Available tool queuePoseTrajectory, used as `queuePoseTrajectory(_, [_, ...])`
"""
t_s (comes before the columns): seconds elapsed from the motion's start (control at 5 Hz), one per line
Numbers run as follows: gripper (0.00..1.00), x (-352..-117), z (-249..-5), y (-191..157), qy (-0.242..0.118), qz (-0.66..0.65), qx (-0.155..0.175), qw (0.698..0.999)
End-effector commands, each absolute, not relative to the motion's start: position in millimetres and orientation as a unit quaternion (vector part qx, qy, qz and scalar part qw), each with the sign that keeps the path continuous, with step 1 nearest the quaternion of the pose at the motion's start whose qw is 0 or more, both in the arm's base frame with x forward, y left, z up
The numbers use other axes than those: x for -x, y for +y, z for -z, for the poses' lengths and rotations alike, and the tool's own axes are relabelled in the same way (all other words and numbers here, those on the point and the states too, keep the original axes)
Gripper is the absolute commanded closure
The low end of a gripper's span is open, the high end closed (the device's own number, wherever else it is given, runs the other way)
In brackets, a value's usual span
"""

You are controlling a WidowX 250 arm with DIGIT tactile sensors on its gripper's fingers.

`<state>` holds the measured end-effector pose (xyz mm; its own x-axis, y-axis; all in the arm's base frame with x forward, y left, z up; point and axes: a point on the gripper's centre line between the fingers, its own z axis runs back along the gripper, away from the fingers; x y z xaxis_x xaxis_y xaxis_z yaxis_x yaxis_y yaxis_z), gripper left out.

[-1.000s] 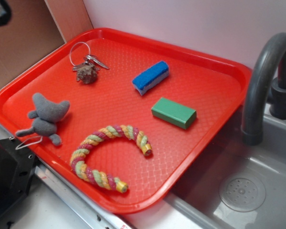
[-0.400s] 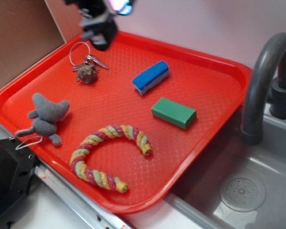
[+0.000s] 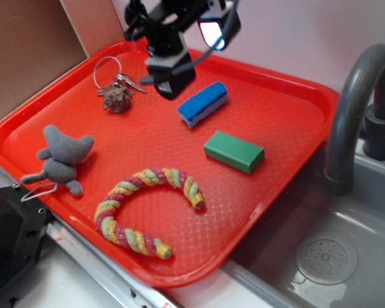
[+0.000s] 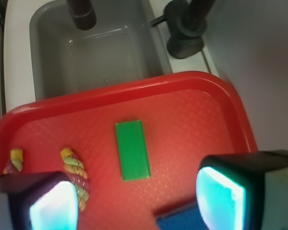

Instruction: Grab the green block.

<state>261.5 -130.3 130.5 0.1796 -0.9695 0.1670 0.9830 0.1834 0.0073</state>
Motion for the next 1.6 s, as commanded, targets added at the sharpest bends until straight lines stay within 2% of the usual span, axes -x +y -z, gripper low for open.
queuePoseTrajectory(0.0, [0.0, -255, -106, -144, -0.052, 0.623, 0.047, 0.779])
queuePoseTrajectory(0.4, [0.0, -256, -68, -158, -0.02, 0.65, 0.033, 0.759])
queuePoseTrajectory(0.8, [0.0, -249, -28, -157, 0.03, 0.644, 0.013, 0.765])
queuePoseTrajectory(1.0, [0.0, -248, -20, -159, 0.045, 0.639, -0.01, 0.768])
queuePoseTrajectory(1.2, [1.0, -245, -15, -165, 0.051, 0.647, -0.026, 0.76])
queuePoseTrajectory(1.4, [1.0, -245, -13, -165, 0.057, 0.641, -0.032, 0.765])
